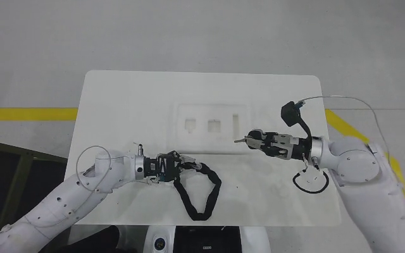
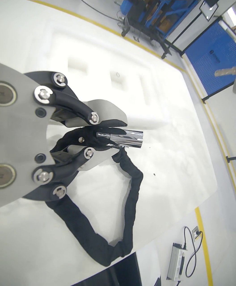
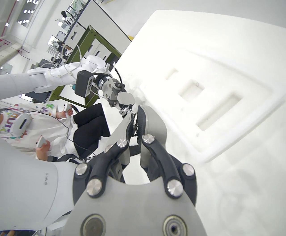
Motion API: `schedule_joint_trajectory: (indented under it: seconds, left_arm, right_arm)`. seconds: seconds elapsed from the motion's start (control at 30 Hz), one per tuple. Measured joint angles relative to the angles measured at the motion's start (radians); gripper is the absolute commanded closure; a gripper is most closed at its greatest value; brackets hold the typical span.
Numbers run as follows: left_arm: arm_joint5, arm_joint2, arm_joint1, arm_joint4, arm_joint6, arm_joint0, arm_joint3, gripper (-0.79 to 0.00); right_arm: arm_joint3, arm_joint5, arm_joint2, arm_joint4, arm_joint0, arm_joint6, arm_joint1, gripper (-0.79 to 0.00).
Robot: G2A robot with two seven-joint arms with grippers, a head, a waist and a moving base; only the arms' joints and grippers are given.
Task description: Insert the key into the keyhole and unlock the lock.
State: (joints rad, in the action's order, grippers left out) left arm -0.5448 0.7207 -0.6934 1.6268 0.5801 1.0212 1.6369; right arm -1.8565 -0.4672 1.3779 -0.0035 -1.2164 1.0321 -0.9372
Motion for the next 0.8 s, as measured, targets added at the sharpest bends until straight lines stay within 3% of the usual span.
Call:
schedule_joint_trajectory:
  seconds: [0.17, 0.37, 0.8]
  left_arm:
    - [0.109, 0.036, 0.004, 0.011, 0.086, 0.049, -0.003, 0.0]
    - [0.169, 0.05, -0.008, 0.0, 0.126, 0.071, -0.019, 0.0]
    - [0.253, 0.05, -0.058, -0.094, 0.105, 0.083, -0.057, 0.0]
  right_arm:
    - [-0.015, 0.042, -0.054, 0.09, 0.023, 0.046, -0.004, 0.0]
    - [-0.049, 0.098, -0.129, 0.125, 0.051, 0.064, -0.011, 0.0]
    - [-0.076, 0.234, -0.233, -0.004, 0.057, -0.106, -0.03, 0.0]
